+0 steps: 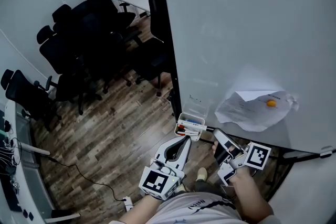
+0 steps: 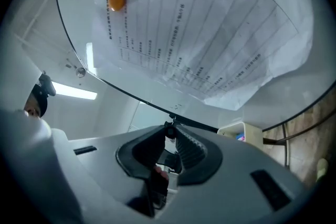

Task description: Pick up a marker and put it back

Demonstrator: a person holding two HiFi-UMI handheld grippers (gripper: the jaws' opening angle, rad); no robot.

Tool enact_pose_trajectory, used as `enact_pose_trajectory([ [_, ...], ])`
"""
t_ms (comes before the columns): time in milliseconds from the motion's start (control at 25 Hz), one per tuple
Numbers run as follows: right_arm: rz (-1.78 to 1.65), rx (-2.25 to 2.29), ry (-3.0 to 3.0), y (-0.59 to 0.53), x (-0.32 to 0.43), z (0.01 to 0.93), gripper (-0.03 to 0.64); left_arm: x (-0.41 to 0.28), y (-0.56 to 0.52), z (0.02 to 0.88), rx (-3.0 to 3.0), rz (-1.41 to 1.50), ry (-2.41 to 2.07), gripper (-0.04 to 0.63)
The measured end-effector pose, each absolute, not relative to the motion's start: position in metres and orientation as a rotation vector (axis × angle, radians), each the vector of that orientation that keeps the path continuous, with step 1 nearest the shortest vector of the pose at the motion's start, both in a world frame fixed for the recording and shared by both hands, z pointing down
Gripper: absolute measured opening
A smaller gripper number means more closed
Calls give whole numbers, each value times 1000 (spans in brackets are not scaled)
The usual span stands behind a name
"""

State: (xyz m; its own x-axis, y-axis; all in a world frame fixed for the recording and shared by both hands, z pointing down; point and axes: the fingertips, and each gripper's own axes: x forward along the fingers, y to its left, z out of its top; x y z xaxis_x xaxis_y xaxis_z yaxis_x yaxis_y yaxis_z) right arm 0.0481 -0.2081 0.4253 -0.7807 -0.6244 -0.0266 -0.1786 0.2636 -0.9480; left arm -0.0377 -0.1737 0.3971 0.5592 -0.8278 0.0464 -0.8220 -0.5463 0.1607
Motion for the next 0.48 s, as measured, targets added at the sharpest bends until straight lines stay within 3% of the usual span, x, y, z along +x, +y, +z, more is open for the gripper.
enact_pose_trajectory([
  [480, -1415, -634, 2151, -197, 48, 359, 72, -44, -160, 359, 2681, -132, -1418, 11],
])
